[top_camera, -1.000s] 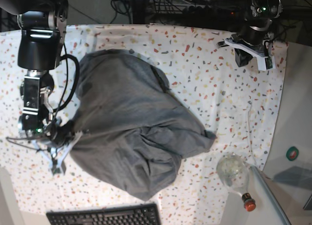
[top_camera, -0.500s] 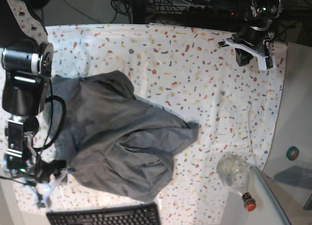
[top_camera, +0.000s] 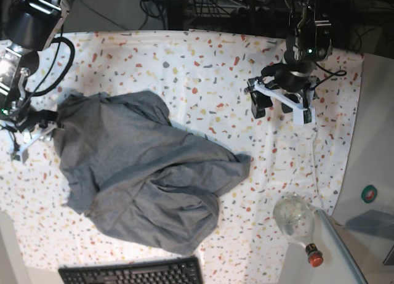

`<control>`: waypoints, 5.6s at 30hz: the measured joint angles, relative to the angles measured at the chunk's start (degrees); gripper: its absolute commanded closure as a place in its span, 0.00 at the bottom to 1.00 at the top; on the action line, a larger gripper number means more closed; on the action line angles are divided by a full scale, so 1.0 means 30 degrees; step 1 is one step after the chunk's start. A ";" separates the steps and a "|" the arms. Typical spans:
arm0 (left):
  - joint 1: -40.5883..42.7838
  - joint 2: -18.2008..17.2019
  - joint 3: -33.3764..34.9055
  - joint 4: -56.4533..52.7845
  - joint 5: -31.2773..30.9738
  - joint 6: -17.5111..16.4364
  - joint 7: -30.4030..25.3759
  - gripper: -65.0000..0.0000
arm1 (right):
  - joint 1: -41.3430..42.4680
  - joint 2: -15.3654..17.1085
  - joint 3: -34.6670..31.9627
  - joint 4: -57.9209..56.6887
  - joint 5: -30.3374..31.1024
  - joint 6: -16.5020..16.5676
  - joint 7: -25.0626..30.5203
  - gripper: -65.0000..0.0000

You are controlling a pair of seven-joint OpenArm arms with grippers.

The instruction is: Layout the t-shirt on the table in an organized manner, then fold the t-shirt properly

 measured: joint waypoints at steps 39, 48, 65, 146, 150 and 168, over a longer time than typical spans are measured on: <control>-0.3402 -0.1005 -0.1282 0.5552 0.0022 0.3002 0.7650 1.00 | -0.0546 0.0918 -0.5195 1.0346 0.1056 -0.0189 -0.7431 1.00; -0.6572 0.0772 -0.0874 0.0597 0.0168 0.3126 0.5989 1.00 | 0.8065 0.1246 -0.5901 -0.4459 0.0940 -0.1566 -0.4459 1.00; -0.4364 0.0423 -0.0896 -0.3854 0.2302 0.3293 0.2200 1.00 | -0.3497 -0.1384 -0.5989 0.5464 0.1144 0.0051 -0.0204 0.51; -0.2193 -0.0168 1.2546 -0.1341 -0.0940 0.3432 0.1792 0.00 | -0.0940 0.0911 -0.2754 0.7519 0.5705 0.1792 -0.5931 1.00; -0.3927 -0.0102 1.5883 -0.2943 -0.0918 0.3133 0.1974 0.00 | -0.1173 0.0940 -0.2747 0.7519 0.5676 0.1792 -0.5887 1.00; -0.4758 -0.1304 1.7974 -0.0124 -0.0831 0.3206 0.2047 0.00 | -0.1545 0.1355 -0.2747 0.7504 0.5690 0.1792 -0.5850 1.00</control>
